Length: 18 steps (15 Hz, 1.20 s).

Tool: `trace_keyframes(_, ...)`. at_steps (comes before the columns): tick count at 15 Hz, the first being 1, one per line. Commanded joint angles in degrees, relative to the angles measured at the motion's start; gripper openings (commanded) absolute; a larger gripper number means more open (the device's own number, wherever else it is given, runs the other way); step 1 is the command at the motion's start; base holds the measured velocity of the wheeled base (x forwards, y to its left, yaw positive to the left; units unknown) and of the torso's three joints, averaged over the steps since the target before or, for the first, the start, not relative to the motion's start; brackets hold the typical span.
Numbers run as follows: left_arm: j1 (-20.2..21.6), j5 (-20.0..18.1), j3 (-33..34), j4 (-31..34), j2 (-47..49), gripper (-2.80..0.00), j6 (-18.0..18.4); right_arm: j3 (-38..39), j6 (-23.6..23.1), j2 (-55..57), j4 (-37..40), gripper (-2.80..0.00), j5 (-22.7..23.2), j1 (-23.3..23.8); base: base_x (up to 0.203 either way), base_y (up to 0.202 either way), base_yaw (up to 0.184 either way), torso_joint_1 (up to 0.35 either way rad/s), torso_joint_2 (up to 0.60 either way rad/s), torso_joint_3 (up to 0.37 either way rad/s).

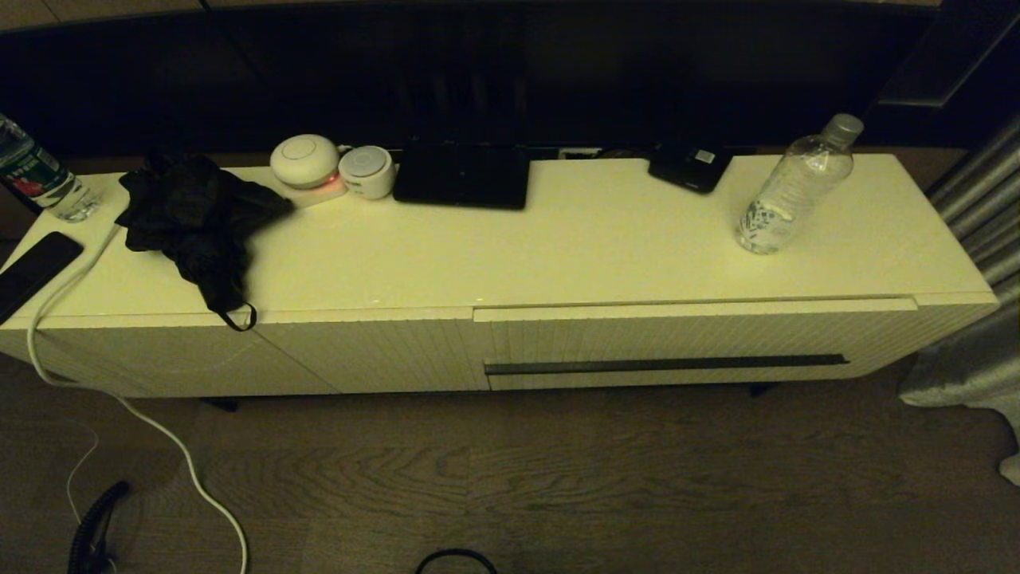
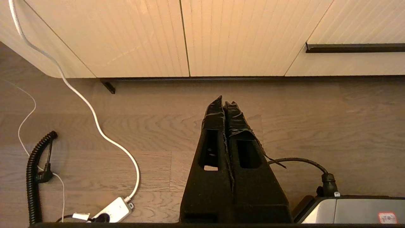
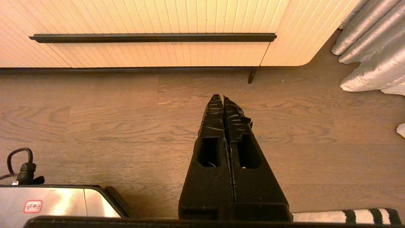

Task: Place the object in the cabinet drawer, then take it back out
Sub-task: Open the drawer

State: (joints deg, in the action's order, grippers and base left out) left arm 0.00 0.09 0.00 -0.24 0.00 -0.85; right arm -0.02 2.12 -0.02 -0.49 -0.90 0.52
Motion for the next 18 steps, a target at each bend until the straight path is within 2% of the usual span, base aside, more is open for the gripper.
trace_keyframes(1,0.0,0.0,0.0,0.0,-0.1,-2.80,0.0,0.0,0.0,-0.1,0.0,-2.80,0.0,0.0,0.000,0.000,0.000,0.000,0.00,0.000)
trace_keyframes(13,0.0,0.0,0.1,0.0,-0.1,-2.80,0.0,0.0,-0.1,-0.1,0.1,-2.80,0.0,0.0,0.000,0.000,0.000,0.000,0.00,0.000)
trace_keyframes(16,0.0,0.0,0.0,0.0,-0.1,-2.80,0.0,0.0,-1.5,-0.1,0.4,-2.80,-0.3,0.0,0.000,0.000,0.000,0.000,0.00,0.000)
trace_keyframes(18,0.0,0.0,0.1,0.0,-0.1,-2.80,0.0,-2.7,-1.6,0.3,1.2,-2.80,-0.1,0.0,0.000,0.000,0.000,0.000,0.00,0.000)
